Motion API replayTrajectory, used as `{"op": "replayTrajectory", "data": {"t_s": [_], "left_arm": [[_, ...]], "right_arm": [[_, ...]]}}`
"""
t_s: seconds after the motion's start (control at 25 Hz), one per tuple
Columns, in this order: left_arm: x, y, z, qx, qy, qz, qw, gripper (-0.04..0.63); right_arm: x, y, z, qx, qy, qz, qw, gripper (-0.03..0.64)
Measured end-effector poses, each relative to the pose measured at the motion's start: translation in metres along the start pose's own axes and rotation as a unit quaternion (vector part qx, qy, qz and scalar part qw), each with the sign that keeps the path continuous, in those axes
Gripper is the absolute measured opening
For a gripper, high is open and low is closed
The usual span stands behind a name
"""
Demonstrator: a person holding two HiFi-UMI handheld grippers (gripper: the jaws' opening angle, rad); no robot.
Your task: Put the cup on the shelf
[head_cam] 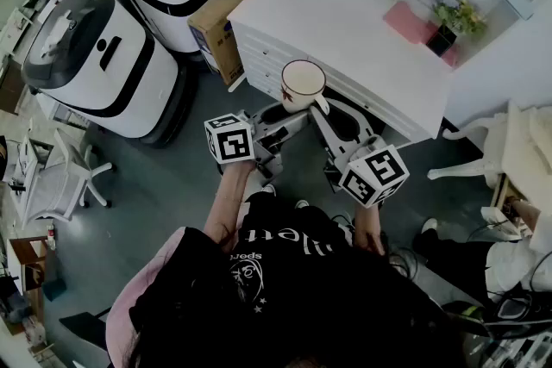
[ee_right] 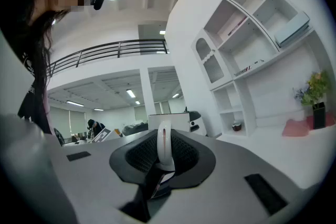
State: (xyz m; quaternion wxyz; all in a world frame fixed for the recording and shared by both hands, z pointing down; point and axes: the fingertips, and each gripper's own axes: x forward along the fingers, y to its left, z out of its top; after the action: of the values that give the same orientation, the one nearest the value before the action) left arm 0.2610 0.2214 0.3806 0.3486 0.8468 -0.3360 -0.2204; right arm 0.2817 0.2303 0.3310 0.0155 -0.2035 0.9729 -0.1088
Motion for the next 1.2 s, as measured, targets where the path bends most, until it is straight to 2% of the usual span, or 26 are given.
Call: {"op": "replayTrajectory", "data": {"t_s": [0.68, 1.0, 1.2], "left_arm": [[-0.030, 0.036, 0.039, 0.007, 0.003, -0.013, 0.9999, 0.279], [-0.062, 0.054, 0.056, -0.001, 0.008, 0.001, 1.0000, 0.279], [-0.069, 0.068, 0.063, -0.008, -0.004, -0.005, 1.0000, 0.279]], "right_arm": [[0.060, 0.012, -0.005, -0.003, -0.001, -0.007, 1.000, 0.084], [0.095, 0.029, -0.017, 0.005, 0.001, -0.010, 1.000, 0.084], [0.111, 0.030, -0.021, 0.001, 0.015, -0.007, 1.000, 0.084]]}}
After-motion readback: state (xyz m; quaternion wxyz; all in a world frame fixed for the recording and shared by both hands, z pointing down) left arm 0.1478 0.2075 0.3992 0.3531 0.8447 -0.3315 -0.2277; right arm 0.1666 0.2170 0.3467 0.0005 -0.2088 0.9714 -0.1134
